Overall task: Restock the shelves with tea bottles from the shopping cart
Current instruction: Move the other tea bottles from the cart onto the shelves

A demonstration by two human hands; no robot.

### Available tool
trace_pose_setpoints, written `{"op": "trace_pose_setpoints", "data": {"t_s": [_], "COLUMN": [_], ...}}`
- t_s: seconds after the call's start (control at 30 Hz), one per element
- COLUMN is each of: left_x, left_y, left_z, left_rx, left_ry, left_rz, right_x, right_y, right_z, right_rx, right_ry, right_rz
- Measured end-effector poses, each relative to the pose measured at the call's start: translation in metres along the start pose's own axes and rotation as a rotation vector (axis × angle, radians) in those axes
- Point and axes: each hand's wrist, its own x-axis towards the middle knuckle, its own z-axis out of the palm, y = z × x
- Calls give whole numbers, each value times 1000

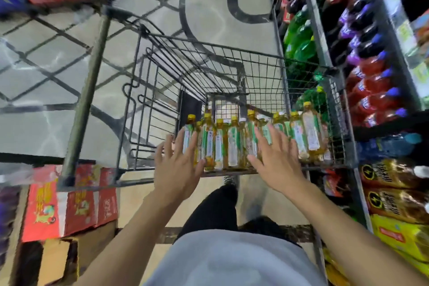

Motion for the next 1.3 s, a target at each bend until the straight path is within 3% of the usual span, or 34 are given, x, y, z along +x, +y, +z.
{"op": "trace_pose_setpoints", "data": {"t_s": [0.23, 0.43, 0.73, 0.97, 1.17, 1.3], "left_x": [105, 176, 221, 230, 227, 211], "left_y": [-6, -5, 9, 6, 5, -4], "left_z": [20, 60, 100, 104, 98, 105], "left_rx": [-10, -87, -134, -182, -265, -471], "left_ry": [-162, -286, -338, -295, -268, -210], "left_rz": [54, -29, -75, -108, -96, 42], "right_x": [83, 155, 228, 248, 236, 210], "right_y": [15, 46, 78, 92, 78, 72], "right_z": [16, 34, 75, 78, 85, 91], "right_rx": [-7, -57, 237, 324, 405, 468], "right_ry": [-132, -314, -415, -552, -455, -396], "right_rz": [86, 117, 226, 227, 296, 256]}}
